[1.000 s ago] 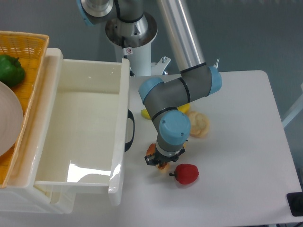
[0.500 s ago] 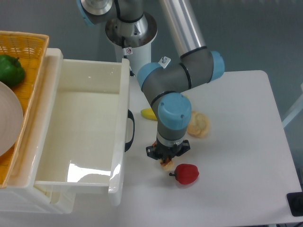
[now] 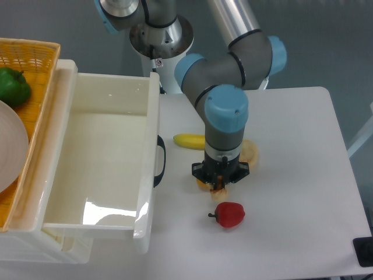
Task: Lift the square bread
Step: 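Lift the held square bread up and carry it toward the round bun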
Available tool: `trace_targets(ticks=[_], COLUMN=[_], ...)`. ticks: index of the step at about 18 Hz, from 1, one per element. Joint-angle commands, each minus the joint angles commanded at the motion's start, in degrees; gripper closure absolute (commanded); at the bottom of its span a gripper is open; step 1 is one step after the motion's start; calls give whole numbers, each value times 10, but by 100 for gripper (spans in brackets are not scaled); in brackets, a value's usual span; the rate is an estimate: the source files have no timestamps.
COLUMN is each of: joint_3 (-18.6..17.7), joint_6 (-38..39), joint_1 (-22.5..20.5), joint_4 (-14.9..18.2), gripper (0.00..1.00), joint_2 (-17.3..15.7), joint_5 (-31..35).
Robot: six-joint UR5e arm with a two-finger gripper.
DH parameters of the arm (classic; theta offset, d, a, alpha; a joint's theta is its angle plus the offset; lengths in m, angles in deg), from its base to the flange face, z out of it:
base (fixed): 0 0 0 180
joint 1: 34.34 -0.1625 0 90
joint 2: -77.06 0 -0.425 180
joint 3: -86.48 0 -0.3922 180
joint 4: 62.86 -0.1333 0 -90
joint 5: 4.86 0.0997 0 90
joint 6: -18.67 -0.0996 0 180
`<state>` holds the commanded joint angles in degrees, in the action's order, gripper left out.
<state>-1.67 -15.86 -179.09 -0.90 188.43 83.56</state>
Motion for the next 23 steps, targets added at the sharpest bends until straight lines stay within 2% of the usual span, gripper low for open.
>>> trace_targets(ticks=[5, 10, 16, 23], joint_3=[-28, -28, -29, -36], joint_6=[-85, -153, -256, -277], joint_1=[-33, -55, -80, -82], joint_4=[12, 64, 107, 121], gripper=[88, 88, 88, 88], joint_2=[-39, -62, -81, -88], joint_5=[-3, -4, -4, -3])
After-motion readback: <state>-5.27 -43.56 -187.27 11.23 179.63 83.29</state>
